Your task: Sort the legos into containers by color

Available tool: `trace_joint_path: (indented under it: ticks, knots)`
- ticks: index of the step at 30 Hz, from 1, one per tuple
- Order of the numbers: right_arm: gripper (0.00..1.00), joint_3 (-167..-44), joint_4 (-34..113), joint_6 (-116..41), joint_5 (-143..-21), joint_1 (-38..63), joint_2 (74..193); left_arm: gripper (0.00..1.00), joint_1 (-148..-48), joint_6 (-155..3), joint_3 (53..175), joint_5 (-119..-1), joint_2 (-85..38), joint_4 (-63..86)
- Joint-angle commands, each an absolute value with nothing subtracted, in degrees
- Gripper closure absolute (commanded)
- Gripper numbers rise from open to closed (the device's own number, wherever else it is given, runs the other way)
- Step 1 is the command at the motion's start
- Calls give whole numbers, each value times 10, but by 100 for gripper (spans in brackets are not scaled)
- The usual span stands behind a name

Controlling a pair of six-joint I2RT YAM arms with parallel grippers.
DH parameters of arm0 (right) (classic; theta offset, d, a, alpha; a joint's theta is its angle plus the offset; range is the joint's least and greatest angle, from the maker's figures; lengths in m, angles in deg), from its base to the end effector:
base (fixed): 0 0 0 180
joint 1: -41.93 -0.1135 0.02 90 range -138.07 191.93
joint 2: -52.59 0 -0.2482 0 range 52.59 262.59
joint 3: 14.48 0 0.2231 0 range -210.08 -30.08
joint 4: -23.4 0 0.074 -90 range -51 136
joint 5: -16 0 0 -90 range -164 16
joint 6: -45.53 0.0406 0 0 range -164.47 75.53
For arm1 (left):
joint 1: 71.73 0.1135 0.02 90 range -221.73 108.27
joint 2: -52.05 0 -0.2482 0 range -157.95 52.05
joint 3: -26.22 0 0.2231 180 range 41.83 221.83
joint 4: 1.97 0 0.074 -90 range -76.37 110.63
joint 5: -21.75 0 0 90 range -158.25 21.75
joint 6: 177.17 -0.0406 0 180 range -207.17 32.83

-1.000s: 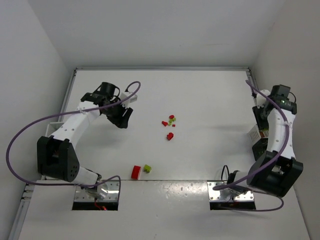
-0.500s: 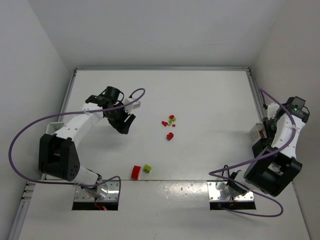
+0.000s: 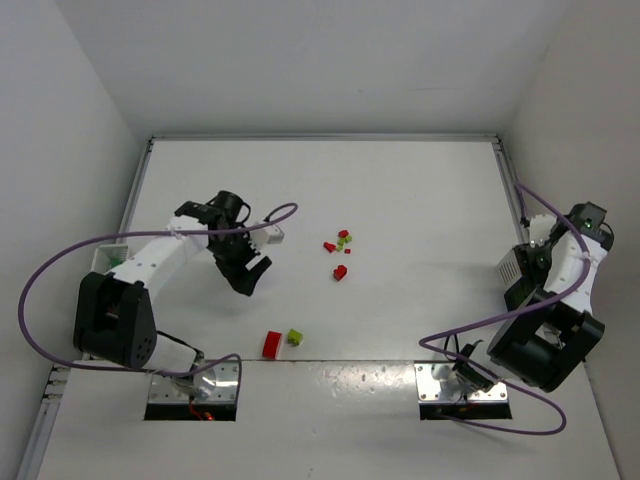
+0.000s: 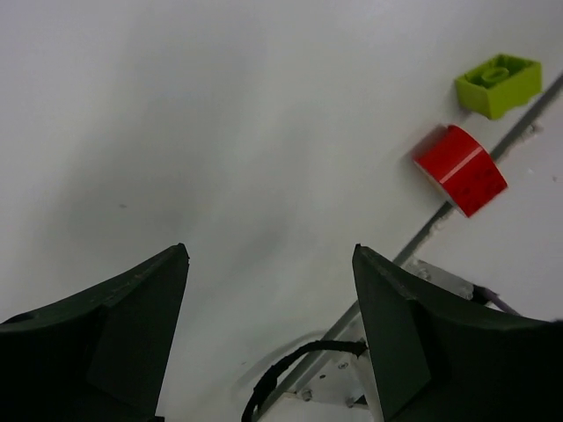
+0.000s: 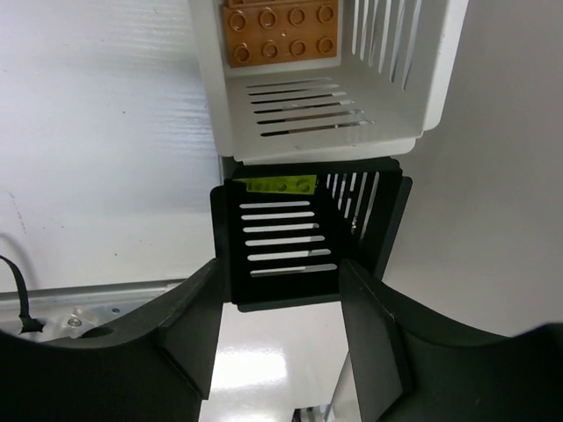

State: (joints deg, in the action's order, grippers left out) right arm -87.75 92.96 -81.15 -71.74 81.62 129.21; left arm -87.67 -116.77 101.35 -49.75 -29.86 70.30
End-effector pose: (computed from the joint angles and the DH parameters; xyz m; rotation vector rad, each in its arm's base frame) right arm 0.1675 -0.1411 0.2324 0.0852 2.9135 -0.3159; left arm 0.2157 -0.0750 0.2224 1.1574 2.6412 -0.4334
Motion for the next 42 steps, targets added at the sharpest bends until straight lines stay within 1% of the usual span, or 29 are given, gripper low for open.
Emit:
trace_joint_path:
  ticks: [1,5,8,10,11,17,22,26,33,37,42]
  knots:
    - [45,-879,920,-817,-743,820,1290,19,-921,-1221,999,-461,-255,758]
    - [45,-884,927,-817,-759,814,1290,20,-1000,-1236,976,-461,-222,774]
    - [44,-890,932,-817,-765,809,1284,20,-1057,-1214,967,-476,-222,763]
    - [44,-896,932,-817,-765,809,1284,23,-1084,-1194,967,-493,-237,749]
    - [44,-902,932,-817,-765,809,1284,24,-1113,-1172,961,-503,-243,743]
    - [44,-913,938,-817,-765,809,1284,27,-1202,-1111,955,-550,-292,723]
    - [44,-913,938,-817,-765,809,1284,28,-1217,-1111,968,-565,-353,747]
    - [44,-902,926,-823,-765,809,1284,28,-1238,-1105,987,-560,-365,765]
    - [44,-902,921,-823,-765,809,1296,15,-1324,-1125,982,-540,-330,772]
    - [44,-902,921,-823,-770,809,1296,13,-1361,-1112,970,-560,-329,759]
    - [44,-902,926,-828,-775,809,1296,13,-1369,-1100,951,-593,-335,721]
